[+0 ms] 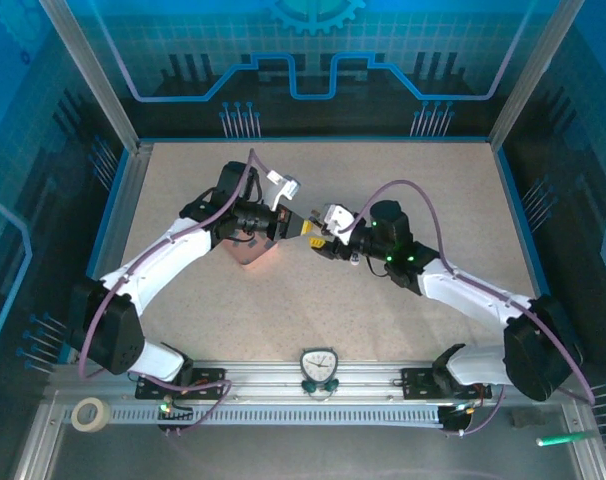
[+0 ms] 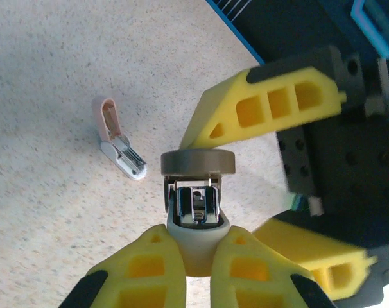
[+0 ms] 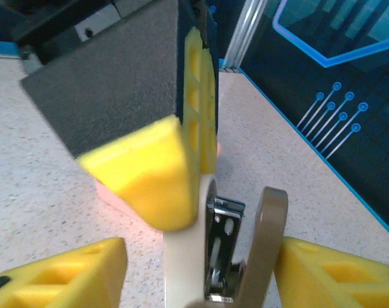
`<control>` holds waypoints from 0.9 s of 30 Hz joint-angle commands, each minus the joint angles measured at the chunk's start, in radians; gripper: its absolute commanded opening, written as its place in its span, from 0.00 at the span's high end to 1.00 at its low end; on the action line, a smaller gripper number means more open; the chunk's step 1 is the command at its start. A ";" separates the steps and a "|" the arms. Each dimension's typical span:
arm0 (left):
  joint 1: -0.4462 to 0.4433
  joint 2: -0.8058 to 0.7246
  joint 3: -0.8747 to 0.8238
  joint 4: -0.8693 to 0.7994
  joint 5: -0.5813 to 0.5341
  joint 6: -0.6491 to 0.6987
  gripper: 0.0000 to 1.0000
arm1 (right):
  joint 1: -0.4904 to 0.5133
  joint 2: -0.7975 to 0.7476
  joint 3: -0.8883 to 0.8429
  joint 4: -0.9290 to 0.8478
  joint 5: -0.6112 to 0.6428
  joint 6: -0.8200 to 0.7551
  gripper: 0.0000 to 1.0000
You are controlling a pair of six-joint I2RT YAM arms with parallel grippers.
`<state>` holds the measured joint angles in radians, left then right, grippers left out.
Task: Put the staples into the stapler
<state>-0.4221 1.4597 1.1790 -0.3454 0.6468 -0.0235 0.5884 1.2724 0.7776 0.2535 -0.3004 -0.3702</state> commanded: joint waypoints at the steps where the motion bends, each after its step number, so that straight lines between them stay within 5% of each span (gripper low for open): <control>1: -0.003 0.000 0.055 -0.110 -0.009 0.239 1.00 | -0.061 -0.060 0.022 -0.141 -0.185 0.046 0.36; 8: -0.018 -0.033 0.063 -0.263 0.026 0.592 1.00 | -0.131 -0.023 0.166 -0.418 -0.406 -0.007 0.38; 12: -0.032 -0.056 0.047 -0.294 0.047 0.726 1.00 | -0.126 0.020 0.209 -0.435 -0.458 -0.021 0.39; 27: -0.052 -0.078 0.034 -0.306 0.040 0.808 1.00 | -0.099 0.141 0.320 -0.561 -0.565 -0.093 0.52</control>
<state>-0.4679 1.4170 1.2224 -0.6472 0.6514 0.7429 0.4786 1.4010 1.0645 -0.2623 -0.8249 -0.4374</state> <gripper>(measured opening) 0.104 0.483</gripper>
